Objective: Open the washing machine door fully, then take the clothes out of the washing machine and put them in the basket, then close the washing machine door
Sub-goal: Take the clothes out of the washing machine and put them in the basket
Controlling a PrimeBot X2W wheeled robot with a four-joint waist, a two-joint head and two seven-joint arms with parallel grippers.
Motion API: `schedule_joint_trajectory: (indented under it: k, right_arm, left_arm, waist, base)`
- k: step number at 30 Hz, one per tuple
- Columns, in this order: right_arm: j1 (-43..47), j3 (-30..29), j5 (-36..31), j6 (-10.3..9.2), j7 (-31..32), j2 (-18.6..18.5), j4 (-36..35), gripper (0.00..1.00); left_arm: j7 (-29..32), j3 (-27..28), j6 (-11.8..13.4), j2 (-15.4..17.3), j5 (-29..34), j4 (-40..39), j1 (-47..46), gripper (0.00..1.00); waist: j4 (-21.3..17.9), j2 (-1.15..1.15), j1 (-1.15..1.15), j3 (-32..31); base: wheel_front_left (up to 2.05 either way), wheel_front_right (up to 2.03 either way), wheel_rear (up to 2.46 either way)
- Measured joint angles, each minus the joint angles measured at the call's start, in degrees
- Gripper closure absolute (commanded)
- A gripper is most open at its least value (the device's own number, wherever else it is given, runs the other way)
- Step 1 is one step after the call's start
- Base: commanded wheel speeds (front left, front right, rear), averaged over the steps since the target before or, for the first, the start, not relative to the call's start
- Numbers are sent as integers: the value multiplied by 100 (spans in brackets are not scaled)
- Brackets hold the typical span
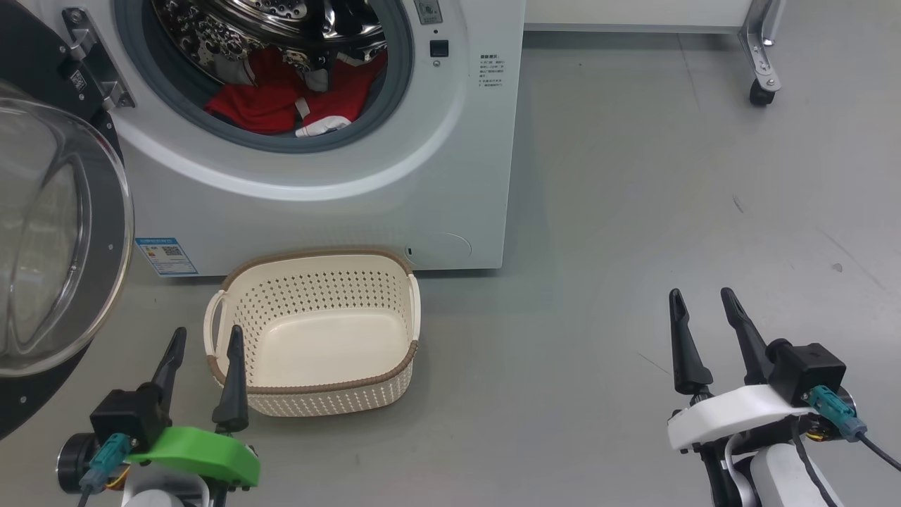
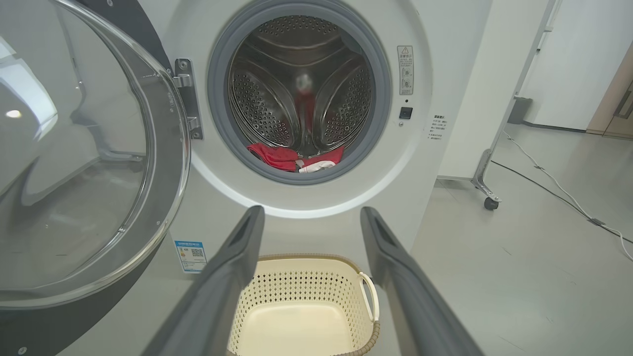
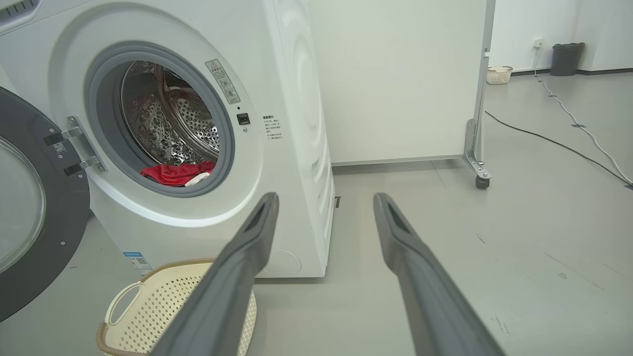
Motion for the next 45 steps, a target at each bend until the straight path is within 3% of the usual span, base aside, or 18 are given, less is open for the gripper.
schedule_joint_trajectory:
  k: [24,45]
  right_arm:
    - [13,-8,0,1,0,21,-7,0]
    - [16,-12,0,1,0,37,-10,0]
  left_arm:
    - [-1,75,-58,-24,-153,-67,1,0]
    - [-1,88,-65,-27,-147,-108,1,0]
  waist:
    - [17,0,0,85]
    - [63,0,0,118]
  base:
    - [18,-18,0]
    - [102,-102,0]
